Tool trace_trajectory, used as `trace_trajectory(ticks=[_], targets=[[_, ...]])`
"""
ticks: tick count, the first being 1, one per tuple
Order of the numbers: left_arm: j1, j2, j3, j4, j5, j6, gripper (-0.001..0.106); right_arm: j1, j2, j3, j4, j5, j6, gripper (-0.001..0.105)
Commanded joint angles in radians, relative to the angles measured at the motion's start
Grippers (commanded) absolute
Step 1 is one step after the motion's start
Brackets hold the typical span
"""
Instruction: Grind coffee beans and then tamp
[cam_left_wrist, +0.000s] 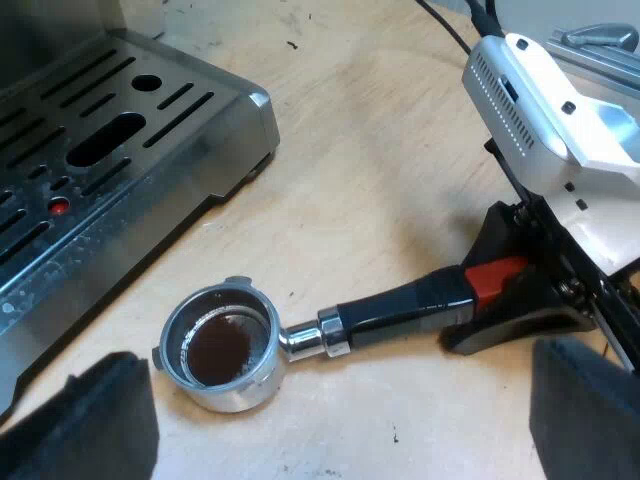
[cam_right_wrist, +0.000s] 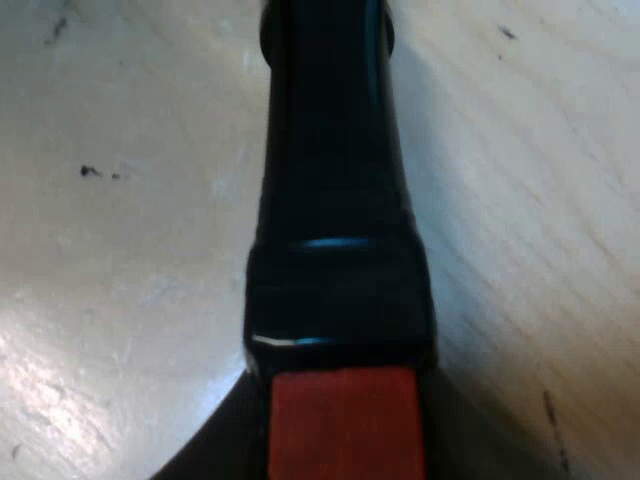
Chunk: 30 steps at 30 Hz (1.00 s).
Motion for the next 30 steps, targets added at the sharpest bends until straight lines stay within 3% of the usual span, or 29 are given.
trace_trajectory(ticks=[1,7,9,14,16,25,30], targets=[[-0.004,-0.001,-0.004,0.002,-0.009,0.0,0.077,-0.004,-0.004,-0.005,-0.031,0.013,0.017,0.0],[-0.004,-0.001,-0.004,0.002,-0.009,0.0,0.077,-0.004,-0.004,-0.005,0.03,0.011,0.025,0.0],[-0.004,-0.001,-0.004,0.002,-0.009,0.0,0.077,-0.004,-0.004,-0.005,0.05,0.001,0.031,0.007],[-0.004,-0.001,-0.004,0.002,-0.009,0.0,0.077,-0.004,-0.004,-0.005,0.11,-0.058,0.073,0.048],[-0.004,-0.001,-0.004,0.002,-0.009,0.0,0.077,-0.004,-0.004,-0.005,0.141,-0.057,0.078,0.057],[-0.004,-0.001,-0.004,0.002,-0.009,0.0,0.077,-0.004,-0.004,-0.022,0.217,-0.073,0.078,0.058],[-0.004,-0.001,-0.004,0.002,-0.009,0.0,0.077,-0.004,-0.004,-0.09,0.358,-0.101,0.078,0.058]])
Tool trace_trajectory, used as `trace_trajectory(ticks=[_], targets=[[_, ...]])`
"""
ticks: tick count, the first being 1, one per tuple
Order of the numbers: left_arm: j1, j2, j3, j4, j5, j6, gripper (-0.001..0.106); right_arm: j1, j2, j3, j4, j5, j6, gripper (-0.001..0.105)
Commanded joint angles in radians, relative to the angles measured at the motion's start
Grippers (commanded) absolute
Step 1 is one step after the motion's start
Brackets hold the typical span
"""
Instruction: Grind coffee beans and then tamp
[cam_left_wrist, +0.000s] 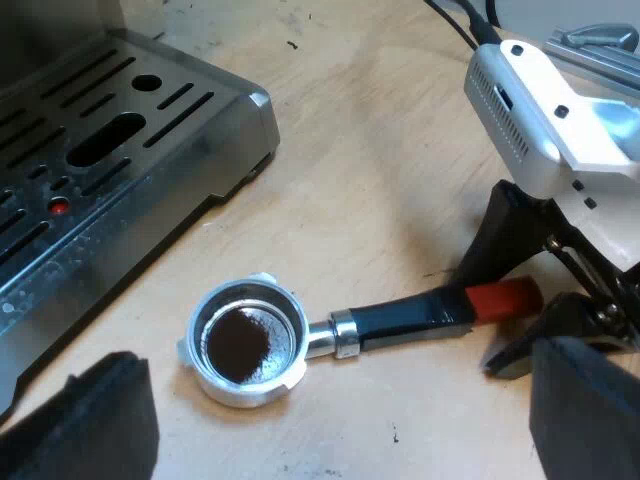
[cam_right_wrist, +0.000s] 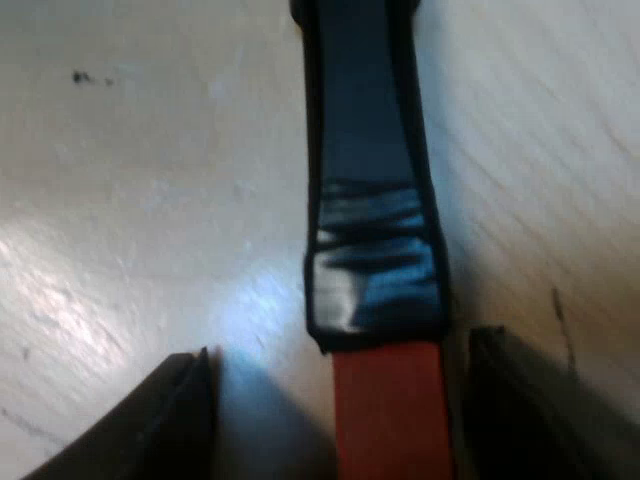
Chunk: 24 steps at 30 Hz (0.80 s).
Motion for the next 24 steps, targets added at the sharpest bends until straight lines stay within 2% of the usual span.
trace_trajectory(ticks=[1,8,12,15,20,24], targets=[[-0.004,-0.001,-0.004,0.002,-0.009,0.0,0.077,-0.003,0.006,-0.036,0.139,-0.028,0.003,0.058],[-0.004,-0.001,-0.024,0.007,-0.009,0.0,0.077,-0.003,-0.008,-0.155,0.346,-0.02,0.003,0.058],[-0.004,-0.001,-0.081,0.071,-0.021,0.0,0.077,-0.003,-0.045,-0.214,0.392,-0.004,0.001,0.058],[-0.004,-0.003,-0.129,0.124,-0.002,0.0,0.077,-0.001,-0.12,-0.277,0.396,0.011,-0.043,0.058],[-0.004,-0.003,-0.221,0.16,-0.057,0.0,0.077,-0.001,-0.226,-0.354,0.396,0.025,-0.117,0.058],[-0.004,-0.005,-0.273,0.166,-0.063,0.0,0.077,-0.001,-0.27,-0.375,0.386,0.025,-0.156,0.058]])
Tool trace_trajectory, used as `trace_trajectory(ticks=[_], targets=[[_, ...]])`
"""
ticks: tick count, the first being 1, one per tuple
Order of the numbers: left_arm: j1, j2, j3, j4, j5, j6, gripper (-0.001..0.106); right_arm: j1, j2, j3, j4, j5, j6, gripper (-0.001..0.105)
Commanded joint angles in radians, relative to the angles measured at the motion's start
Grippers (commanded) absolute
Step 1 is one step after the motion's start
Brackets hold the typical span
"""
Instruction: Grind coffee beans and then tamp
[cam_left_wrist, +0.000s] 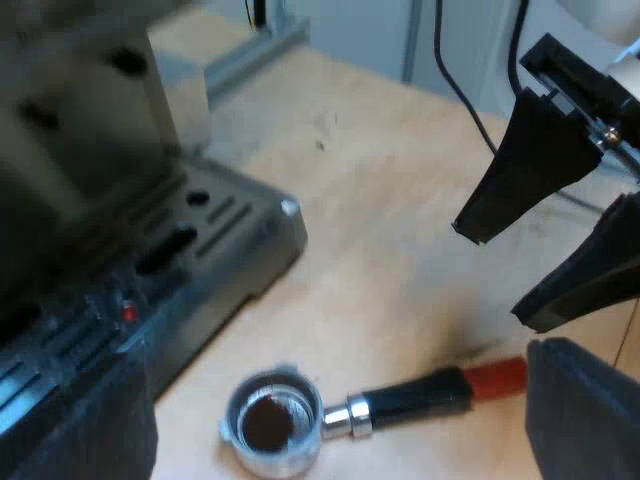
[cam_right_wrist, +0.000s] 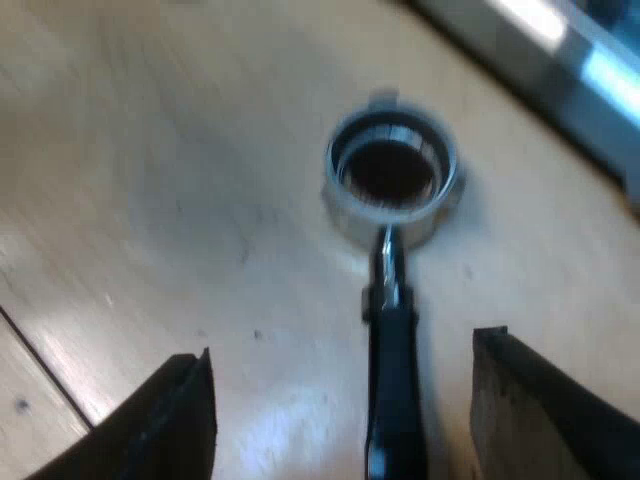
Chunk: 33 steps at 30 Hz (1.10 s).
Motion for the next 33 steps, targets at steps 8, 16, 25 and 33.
trace_trajectory(ticks=[8,16,25,33], targets=[[-0.004,-0.004,-0.08,0.2,-0.148,0.0,0.077,-0.001,-0.091,-0.009,-0.185,-0.012,-0.165,0.061],[-0.004,-0.004,-0.08,0.272,-0.244,0.0,0.077,-0.001,-0.089,0.105,-0.449,-0.02,-0.204,0.061],[-0.002,0.004,-0.08,0.272,-0.339,-0.019,0.077,-0.001,-0.045,0.245,-0.744,-0.028,-0.202,0.069],[0.02,0.087,-0.08,0.274,-0.398,-0.081,0.077,-0.001,0.102,0.245,-0.893,-0.11,-0.204,0.068]])
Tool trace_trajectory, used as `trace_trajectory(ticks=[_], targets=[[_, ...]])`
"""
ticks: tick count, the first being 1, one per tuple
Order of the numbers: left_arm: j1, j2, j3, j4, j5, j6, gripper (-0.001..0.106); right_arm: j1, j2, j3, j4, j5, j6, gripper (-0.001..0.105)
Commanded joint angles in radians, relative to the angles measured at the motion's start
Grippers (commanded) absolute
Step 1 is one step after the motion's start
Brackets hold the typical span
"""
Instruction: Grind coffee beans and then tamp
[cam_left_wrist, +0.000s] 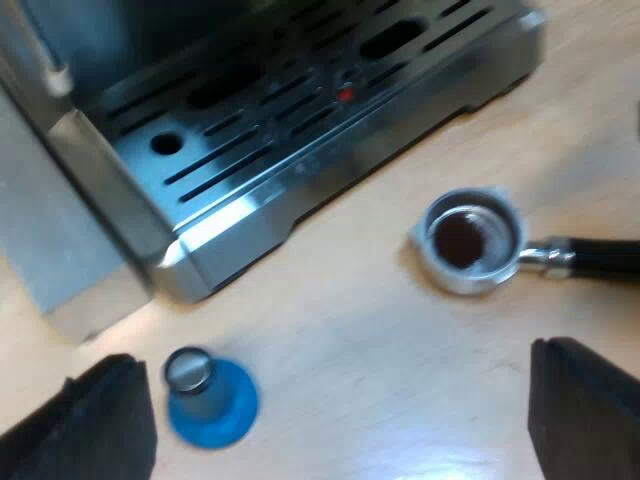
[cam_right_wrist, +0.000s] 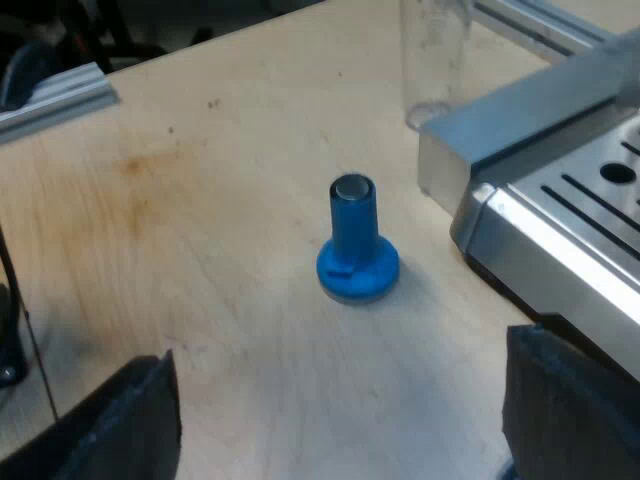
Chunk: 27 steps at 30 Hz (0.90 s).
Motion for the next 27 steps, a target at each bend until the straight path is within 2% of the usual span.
trace_trajectory(ticks=[1,7,13,17,27], targets=[[0.035,0.057,-0.005,0.005,-0.079,-0.02,0.077,-0.001,0.042,-0.001,-0.082,-0.007,-0.015,0.068],[0.165,0.135,-0.005,-0.006,-0.064,-0.01,0.077,-0.001,0.103,-0.001,-0.113,-0.007,-0.012,0.068],[0.178,0.203,-0.005,-0.024,-0.066,0.001,0.077,-0.001,0.104,-0.001,-0.113,-0.028,-0.012,0.068],[0.208,0.296,-0.005,-0.041,-0.061,0.01,0.077,-0.001,0.104,-0.001,-0.113,-0.053,-0.012,0.068],[0.208,0.505,-0.005,-0.116,-0.076,0.049,0.077,-0.001,0.104,-0.001,-0.113,-0.053,-0.012,0.068]])
